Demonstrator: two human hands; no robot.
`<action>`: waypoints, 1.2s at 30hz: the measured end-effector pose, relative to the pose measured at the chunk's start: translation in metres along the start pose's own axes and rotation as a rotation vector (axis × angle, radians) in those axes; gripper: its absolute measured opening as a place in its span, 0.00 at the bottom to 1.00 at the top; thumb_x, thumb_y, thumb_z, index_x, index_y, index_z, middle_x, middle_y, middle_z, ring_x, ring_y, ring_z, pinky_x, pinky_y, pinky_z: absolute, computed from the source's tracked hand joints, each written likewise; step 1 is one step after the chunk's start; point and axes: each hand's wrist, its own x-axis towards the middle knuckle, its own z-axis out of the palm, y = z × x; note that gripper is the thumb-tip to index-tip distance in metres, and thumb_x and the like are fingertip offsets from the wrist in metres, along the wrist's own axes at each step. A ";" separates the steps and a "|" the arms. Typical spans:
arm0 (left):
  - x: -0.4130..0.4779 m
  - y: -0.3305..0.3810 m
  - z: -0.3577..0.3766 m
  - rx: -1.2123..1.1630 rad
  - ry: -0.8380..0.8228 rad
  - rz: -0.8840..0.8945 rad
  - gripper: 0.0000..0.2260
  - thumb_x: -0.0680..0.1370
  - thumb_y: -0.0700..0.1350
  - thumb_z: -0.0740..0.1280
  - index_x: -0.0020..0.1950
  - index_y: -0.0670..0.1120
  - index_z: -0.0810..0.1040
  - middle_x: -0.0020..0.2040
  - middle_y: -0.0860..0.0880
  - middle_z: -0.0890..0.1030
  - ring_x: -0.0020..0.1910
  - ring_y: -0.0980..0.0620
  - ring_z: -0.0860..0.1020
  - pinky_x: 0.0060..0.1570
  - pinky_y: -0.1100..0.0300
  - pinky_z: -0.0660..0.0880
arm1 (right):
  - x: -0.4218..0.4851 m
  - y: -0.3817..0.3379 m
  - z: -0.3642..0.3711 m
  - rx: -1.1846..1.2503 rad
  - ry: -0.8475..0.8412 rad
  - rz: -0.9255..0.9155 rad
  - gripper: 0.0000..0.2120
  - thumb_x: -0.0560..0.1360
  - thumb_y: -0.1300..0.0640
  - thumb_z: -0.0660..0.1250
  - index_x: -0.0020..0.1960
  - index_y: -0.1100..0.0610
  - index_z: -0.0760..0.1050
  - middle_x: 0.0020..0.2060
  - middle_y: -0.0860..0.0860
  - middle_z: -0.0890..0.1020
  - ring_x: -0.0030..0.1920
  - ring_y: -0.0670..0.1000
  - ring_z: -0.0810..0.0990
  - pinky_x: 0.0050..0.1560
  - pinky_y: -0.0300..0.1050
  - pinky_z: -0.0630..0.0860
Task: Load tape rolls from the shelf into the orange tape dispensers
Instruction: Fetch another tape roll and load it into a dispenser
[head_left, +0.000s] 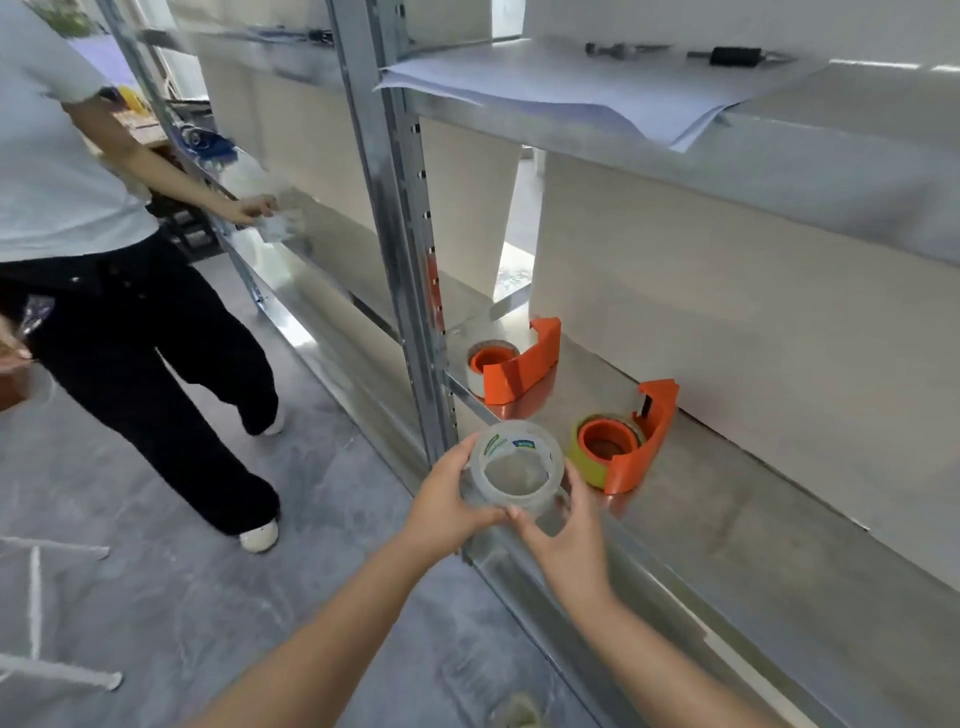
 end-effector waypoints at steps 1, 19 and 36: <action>0.014 -0.004 -0.004 0.028 -0.039 0.011 0.34 0.59 0.49 0.78 0.56 0.73 0.68 0.56 0.77 0.73 0.58 0.76 0.70 0.53 0.83 0.63 | 0.007 0.003 0.006 -0.013 0.029 0.016 0.37 0.66 0.59 0.76 0.71 0.56 0.64 0.68 0.51 0.73 0.68 0.47 0.71 0.69 0.49 0.69; 0.137 -0.045 -0.010 0.014 -0.346 0.070 0.38 0.62 0.48 0.78 0.68 0.58 0.67 0.64 0.61 0.76 0.63 0.66 0.72 0.60 0.73 0.68 | 0.076 0.001 0.057 -0.118 0.331 0.192 0.38 0.72 0.62 0.70 0.75 0.60 0.53 0.74 0.54 0.60 0.73 0.45 0.57 0.71 0.35 0.53; 0.162 -0.045 -0.001 0.015 -0.507 0.185 0.35 0.70 0.41 0.72 0.69 0.60 0.56 0.63 0.63 0.68 0.63 0.66 0.66 0.53 0.87 0.57 | 0.097 -0.008 0.076 -0.069 0.622 0.304 0.38 0.71 0.59 0.72 0.75 0.59 0.55 0.73 0.53 0.66 0.73 0.49 0.64 0.74 0.52 0.61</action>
